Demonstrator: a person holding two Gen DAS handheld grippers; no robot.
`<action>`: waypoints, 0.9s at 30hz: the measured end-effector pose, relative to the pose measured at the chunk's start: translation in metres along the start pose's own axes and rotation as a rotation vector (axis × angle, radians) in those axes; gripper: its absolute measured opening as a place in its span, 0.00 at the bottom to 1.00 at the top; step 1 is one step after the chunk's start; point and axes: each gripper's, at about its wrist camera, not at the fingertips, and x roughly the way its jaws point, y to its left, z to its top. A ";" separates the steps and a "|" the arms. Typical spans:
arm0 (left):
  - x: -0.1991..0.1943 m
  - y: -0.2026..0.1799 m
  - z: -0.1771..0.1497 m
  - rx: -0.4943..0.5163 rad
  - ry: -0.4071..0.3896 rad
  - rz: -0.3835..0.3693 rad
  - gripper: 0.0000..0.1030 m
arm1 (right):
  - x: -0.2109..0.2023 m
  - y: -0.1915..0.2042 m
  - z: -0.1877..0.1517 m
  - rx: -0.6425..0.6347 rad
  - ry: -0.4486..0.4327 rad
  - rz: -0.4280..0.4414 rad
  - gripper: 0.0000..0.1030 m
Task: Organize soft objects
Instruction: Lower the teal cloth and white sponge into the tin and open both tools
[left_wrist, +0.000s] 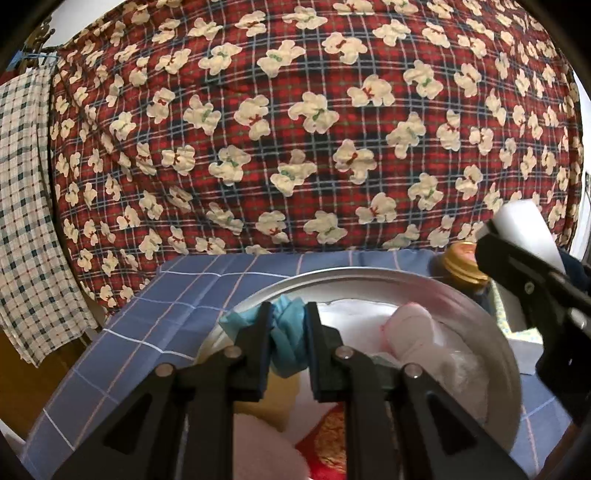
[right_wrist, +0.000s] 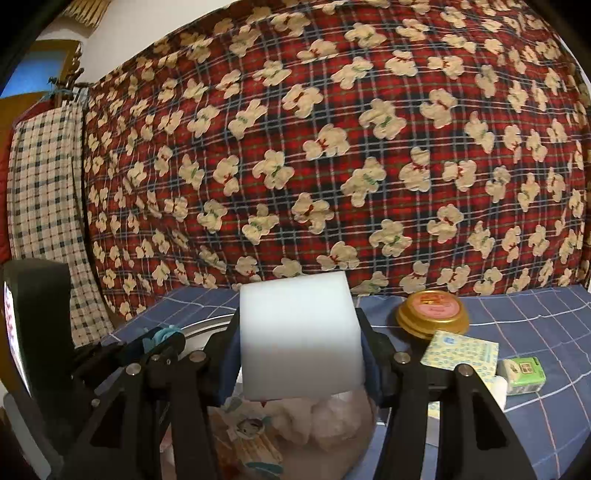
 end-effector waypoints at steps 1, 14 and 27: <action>0.002 0.002 0.002 0.000 0.004 0.003 0.14 | 0.002 0.001 0.001 -0.007 0.001 -0.002 0.55; 0.032 0.021 0.022 0.012 0.080 0.072 0.14 | 0.044 0.008 0.017 -0.041 0.066 -0.008 0.56; 0.059 0.023 0.033 0.122 0.149 0.142 0.14 | 0.072 0.013 0.021 -0.057 0.191 -0.009 0.55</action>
